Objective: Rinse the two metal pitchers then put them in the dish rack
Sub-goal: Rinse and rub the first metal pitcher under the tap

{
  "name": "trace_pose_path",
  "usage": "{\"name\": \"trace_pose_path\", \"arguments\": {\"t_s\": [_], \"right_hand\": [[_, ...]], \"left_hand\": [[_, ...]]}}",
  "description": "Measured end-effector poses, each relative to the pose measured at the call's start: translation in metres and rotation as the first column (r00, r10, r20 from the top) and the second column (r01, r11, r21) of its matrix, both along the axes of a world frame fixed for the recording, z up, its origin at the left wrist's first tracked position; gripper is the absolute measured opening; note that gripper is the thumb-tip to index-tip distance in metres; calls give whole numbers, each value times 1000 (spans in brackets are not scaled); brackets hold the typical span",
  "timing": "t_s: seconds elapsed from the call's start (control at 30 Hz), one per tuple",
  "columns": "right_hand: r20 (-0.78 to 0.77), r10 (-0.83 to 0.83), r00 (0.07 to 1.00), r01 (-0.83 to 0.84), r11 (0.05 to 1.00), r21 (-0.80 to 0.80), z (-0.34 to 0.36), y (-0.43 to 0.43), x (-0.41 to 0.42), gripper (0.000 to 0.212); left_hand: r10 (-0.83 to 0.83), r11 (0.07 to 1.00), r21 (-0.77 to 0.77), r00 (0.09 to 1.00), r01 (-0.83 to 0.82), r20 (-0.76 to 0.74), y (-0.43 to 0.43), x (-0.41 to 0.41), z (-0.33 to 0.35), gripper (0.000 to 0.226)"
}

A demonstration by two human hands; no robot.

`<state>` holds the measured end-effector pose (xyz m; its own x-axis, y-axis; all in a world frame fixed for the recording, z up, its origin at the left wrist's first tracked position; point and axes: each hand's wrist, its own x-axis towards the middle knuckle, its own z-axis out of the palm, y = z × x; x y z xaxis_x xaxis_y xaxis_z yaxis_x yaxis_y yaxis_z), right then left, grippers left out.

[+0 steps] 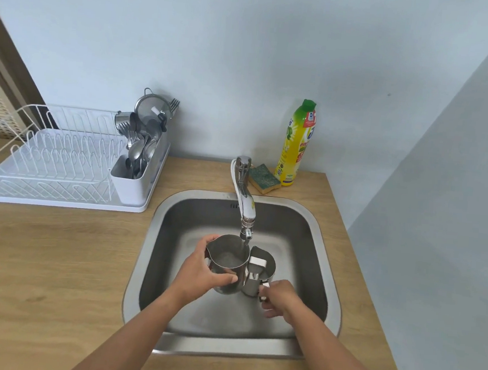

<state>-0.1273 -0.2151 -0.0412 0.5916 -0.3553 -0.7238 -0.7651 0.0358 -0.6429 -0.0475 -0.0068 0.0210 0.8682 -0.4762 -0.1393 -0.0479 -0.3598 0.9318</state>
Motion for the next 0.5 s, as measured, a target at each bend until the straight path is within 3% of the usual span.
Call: {"name": "trace_pose_path", "arguments": {"t_s": [0.43,0.5], "right_hand": [[133,-266,955,277,958,-69,-1,-52,44,2],[138,-272,952,285,955,-83,-4,-57,43,24]], "left_hand": [[-22,998,51,999,24,-31,-12,0,-5,90],[-27,998,50,999,29,-42,-13,0,-6,90]]}}
